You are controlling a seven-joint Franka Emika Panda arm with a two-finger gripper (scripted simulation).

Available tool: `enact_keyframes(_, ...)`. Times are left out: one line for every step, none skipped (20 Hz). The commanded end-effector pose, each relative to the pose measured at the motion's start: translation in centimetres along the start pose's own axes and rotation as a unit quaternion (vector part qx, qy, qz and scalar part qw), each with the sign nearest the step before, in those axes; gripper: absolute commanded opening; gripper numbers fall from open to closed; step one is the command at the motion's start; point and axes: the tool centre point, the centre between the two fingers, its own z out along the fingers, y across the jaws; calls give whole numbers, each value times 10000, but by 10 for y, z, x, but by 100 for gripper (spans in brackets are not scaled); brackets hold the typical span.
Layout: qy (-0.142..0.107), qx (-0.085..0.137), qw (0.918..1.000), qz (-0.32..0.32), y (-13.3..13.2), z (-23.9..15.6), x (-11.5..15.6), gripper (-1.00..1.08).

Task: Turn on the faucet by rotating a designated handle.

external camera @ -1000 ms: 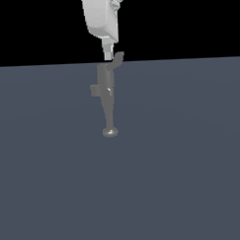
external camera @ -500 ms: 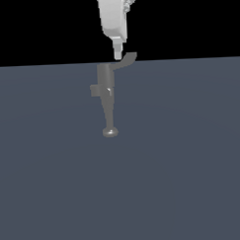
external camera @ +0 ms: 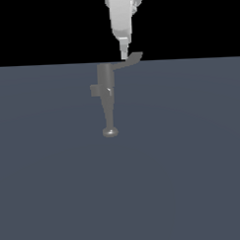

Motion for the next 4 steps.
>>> enact_keyframes(29,-11,9998,203,-6,2,29,-100)
enact_keyframes(29,-12,9998,208,-7,2,32,-100)
enact_keyframes(30,-13,9998,213,-9,2,34,-100)
enact_keyframes(30,-13,9998,213,-9,2,34,-100)
